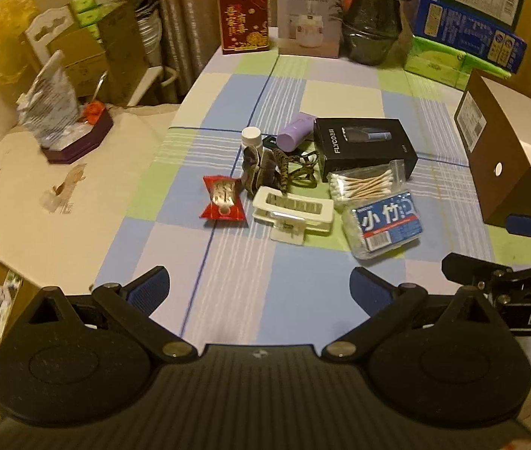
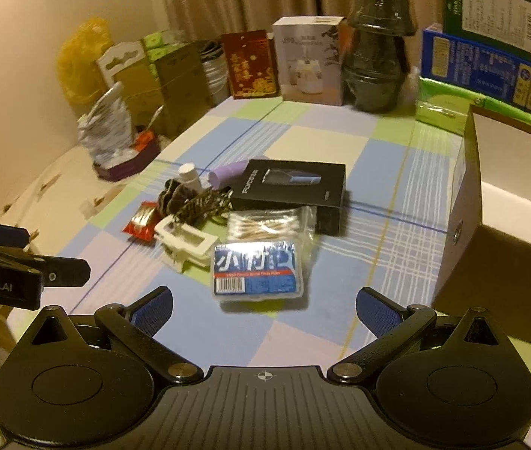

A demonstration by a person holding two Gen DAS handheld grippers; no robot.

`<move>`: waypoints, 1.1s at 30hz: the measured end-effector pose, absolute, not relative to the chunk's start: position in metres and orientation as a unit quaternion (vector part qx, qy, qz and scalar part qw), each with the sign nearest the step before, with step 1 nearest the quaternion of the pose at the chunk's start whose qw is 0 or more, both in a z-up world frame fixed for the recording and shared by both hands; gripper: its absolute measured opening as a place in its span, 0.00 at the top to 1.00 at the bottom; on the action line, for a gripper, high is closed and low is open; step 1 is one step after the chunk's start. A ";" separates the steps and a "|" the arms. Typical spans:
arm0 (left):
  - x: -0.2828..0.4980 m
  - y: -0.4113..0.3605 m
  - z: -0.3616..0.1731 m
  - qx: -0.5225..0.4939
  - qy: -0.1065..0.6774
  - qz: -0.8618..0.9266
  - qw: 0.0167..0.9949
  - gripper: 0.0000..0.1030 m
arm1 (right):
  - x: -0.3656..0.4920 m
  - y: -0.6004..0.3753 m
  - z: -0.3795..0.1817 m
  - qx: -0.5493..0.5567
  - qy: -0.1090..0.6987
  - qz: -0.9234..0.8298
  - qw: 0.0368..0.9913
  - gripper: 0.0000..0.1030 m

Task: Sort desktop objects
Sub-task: 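Move both tools toward the cluster of small items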

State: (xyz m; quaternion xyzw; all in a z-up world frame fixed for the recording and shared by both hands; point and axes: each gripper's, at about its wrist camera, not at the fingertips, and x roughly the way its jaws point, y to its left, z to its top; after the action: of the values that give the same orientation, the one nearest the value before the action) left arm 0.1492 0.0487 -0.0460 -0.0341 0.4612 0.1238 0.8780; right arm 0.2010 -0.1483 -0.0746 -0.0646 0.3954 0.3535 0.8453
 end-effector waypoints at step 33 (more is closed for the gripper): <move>0.223 0.140 -0.109 -0.015 0.490 0.046 0.871 0.09 | 0.241 -0.065 -0.149 -0.132 0.419 0.296 0.848 0.19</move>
State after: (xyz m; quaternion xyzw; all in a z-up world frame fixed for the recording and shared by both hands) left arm 0.2230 0.1396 -0.1088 -0.0150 0.4897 0.0458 0.8706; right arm 0.2408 -0.0650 -0.1493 -0.1315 0.4191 0.2956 0.8483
